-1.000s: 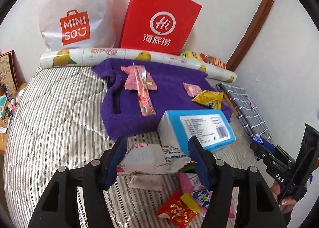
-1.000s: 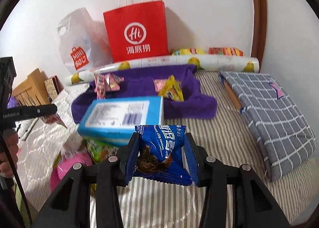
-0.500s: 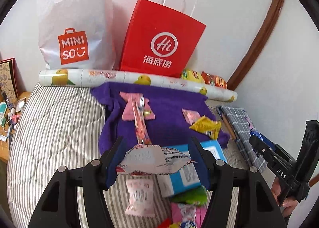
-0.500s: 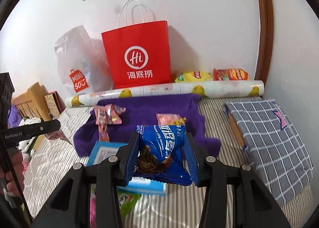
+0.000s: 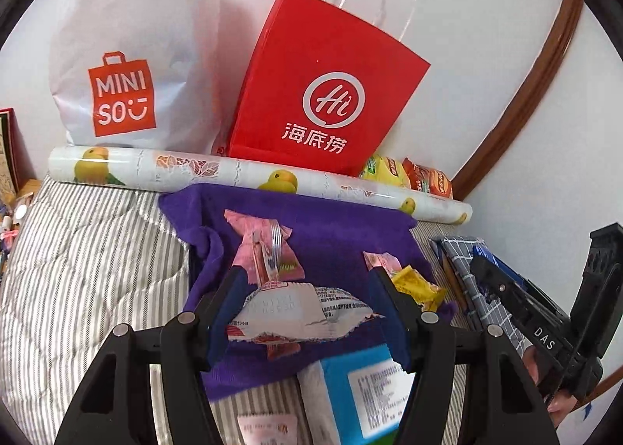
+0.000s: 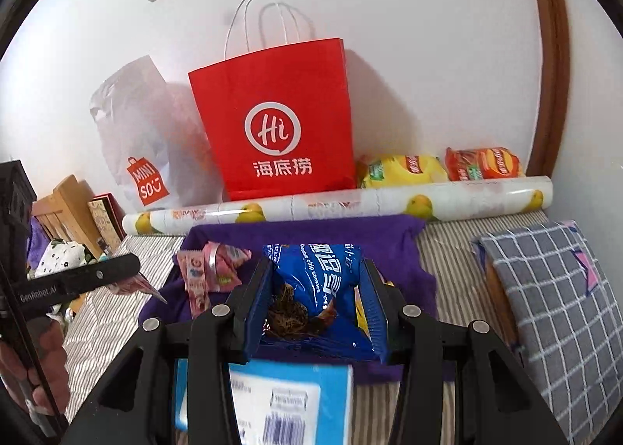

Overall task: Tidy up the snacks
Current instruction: 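Carry the dark blue bag and white packet over the purple towel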

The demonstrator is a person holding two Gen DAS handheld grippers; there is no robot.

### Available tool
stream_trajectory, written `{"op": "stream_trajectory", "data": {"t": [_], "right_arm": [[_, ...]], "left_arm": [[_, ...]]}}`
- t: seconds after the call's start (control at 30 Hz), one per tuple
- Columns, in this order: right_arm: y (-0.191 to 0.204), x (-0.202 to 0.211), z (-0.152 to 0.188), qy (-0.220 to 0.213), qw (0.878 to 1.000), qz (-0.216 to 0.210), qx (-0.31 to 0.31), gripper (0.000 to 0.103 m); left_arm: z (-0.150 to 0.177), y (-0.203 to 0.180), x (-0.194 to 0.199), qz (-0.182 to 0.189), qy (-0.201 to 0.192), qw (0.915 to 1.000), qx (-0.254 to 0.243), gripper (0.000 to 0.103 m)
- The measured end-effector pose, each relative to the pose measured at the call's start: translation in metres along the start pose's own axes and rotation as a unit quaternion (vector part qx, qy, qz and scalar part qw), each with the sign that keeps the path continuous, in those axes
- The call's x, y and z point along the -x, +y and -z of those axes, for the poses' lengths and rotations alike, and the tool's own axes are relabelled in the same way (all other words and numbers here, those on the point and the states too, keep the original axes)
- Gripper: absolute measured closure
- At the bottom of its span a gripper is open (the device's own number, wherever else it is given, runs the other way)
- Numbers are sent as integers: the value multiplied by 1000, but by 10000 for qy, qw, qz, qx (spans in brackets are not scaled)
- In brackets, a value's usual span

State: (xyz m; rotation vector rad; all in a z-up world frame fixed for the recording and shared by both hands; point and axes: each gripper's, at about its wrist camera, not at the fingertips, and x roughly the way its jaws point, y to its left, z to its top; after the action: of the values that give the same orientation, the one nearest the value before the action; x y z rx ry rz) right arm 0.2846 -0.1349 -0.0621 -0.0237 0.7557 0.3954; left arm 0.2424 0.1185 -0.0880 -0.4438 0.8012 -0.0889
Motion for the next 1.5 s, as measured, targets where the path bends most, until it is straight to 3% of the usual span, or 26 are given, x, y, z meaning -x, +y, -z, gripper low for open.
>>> {"op": "stream_trajectory", "data": {"t": [0.27,0.5,0.63,0.8,1.1,1.27,1.5], "right_arm": [[9,-43,-10,86,9993,-374,41,59],[6,-74,11,429,9983,-358,168,59],[1,-76,17,571,9978,-254,218,59],[-2,-82,23,758,9966,-274,168,59],[-1,-90,27,919,9954,-262,117,59],[-2,-91,27,919,9955,-191,111,59],[1,-98,30,1041,9944,-4,172,58]], "left_arm": [[2,13,-28,-118,-6,9999,-23,41],[12,30,-49,58,240,9995,173,41],[15,35,-53,221,287,9989,308,41],[18,34,-62,-68,292,9993,219,41],[24,26,-67,-30,399,9991,152,41],[28,17,-71,-242,403,9989,-58,41],[31,20,-79,-248,523,9983,19,40]]}}
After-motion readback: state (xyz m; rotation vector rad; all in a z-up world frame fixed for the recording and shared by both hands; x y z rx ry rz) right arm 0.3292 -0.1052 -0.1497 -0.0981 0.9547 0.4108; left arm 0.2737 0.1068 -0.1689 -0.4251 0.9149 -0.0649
